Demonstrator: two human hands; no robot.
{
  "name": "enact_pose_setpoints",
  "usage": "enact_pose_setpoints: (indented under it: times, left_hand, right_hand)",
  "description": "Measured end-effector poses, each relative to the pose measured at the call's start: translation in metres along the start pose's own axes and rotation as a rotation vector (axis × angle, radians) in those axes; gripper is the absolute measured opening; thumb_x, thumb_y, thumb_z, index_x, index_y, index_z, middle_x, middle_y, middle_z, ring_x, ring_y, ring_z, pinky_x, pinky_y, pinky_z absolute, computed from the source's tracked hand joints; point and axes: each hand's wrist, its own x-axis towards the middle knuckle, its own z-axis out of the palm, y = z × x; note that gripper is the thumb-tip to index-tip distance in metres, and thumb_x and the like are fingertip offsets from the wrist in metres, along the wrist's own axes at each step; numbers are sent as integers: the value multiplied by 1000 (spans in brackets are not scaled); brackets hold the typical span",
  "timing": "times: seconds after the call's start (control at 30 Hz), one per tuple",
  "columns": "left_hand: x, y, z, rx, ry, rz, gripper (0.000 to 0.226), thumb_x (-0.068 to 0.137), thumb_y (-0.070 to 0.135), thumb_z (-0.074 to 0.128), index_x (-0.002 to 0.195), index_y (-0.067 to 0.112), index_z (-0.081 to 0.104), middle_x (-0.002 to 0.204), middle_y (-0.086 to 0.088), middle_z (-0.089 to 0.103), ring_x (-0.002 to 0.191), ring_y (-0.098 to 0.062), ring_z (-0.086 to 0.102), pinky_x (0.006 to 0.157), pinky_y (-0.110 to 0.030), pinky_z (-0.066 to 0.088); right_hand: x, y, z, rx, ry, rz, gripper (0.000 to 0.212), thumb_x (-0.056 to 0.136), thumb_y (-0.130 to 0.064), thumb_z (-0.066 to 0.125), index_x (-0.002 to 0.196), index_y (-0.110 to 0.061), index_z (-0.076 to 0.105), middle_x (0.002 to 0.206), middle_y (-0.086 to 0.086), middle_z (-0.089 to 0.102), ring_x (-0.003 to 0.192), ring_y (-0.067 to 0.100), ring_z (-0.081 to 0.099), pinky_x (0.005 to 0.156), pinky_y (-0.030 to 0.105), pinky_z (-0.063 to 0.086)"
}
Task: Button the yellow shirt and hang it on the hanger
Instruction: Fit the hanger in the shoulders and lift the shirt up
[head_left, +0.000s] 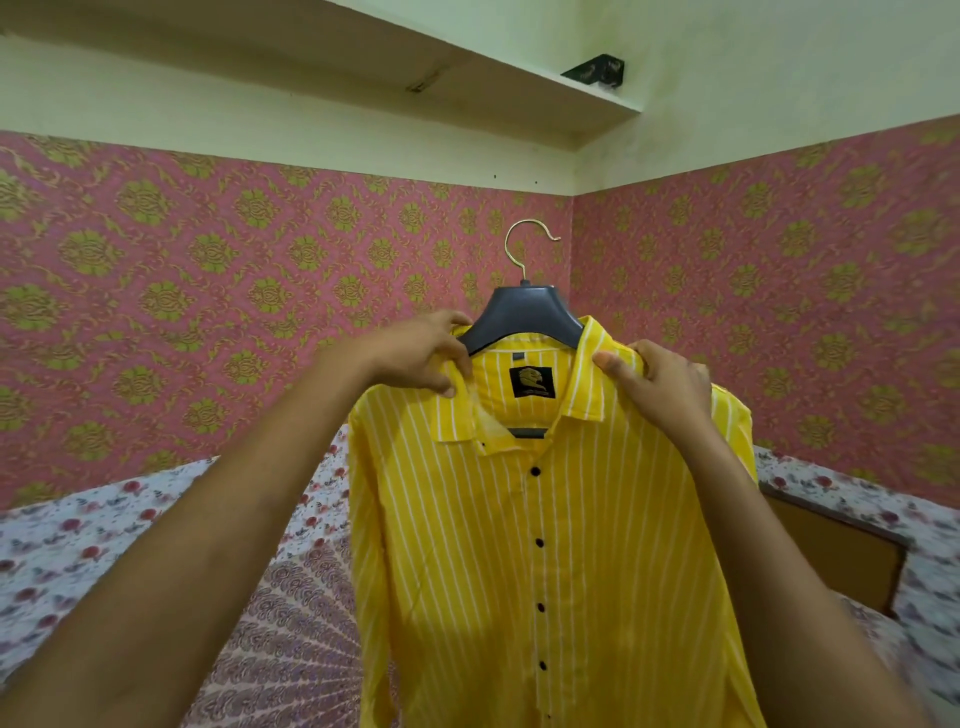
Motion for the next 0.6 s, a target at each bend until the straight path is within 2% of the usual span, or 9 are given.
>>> enact_pose_setpoints:
  times: [0.07,0.17,0.23,0.3,0.37,0.47,0.53,0.6]
  left_hand:
    - [-3,-1,6,-88,128,30,19,80,25,70,96,14,70,146,-4,31,132,-21,35,99,-32,35]
    - [-5,11,10,-482,392,-14,18,78,26,72,80,9,69,124,1,44,113,-15,46,84,-27,37]
    - [-1,19,13,-452,544,-35,17,76,28,74,76,13,66,120,2,46,105,-18,51,77,-26,37]
    - [3,21,19,-393,645,-52,24,70,31,78,81,19,60,125,-1,45,101,-22,54,76,-32,44]
    - [3,17,25,-443,700,-92,51,61,37,82,97,20,51,128,-2,40,98,-21,54,79,-40,50]
    - [-1,9,25,-567,641,-161,84,55,52,81,122,24,38,128,-4,42,102,-17,51,86,-39,50]
    - [-4,2,23,-686,483,-190,83,61,46,81,129,23,41,120,-2,51,109,-17,51,90,-34,44]
    - [-6,-3,23,-723,372,-158,69,59,54,75,115,18,58,110,-1,62,105,-17,59,88,-38,47]
  right_hand:
    - [-2,-5,-1,-8,-1,-11,62,79,-72,36,87,-14,56,84,15,67,94,36,60,83,42,34]
    - [-8,-12,-5,-17,-5,-23,68,71,-83,28,79,-19,49,84,15,67,92,36,60,81,42,35]
    - [-12,-15,-6,-8,18,-17,65,68,-81,21,75,-21,44,84,15,67,91,36,60,81,43,35]
    - [-15,-16,-8,10,40,4,57,71,-74,25,74,-21,42,84,17,67,91,37,60,82,43,35]
    - [-19,-14,-10,20,56,11,54,72,-73,25,72,-21,40,83,17,66,90,37,59,80,42,35]
    - [-22,-9,-14,14,95,14,61,69,-78,20,73,-21,41,83,17,66,89,37,60,79,42,34]
    - [-24,-8,-18,-1,129,24,61,70,-78,21,73,-20,42,82,17,66,88,37,60,78,42,34]
    - [-26,-11,-21,-30,178,40,65,68,-79,18,70,-19,42,78,18,66,85,37,60,76,41,34]
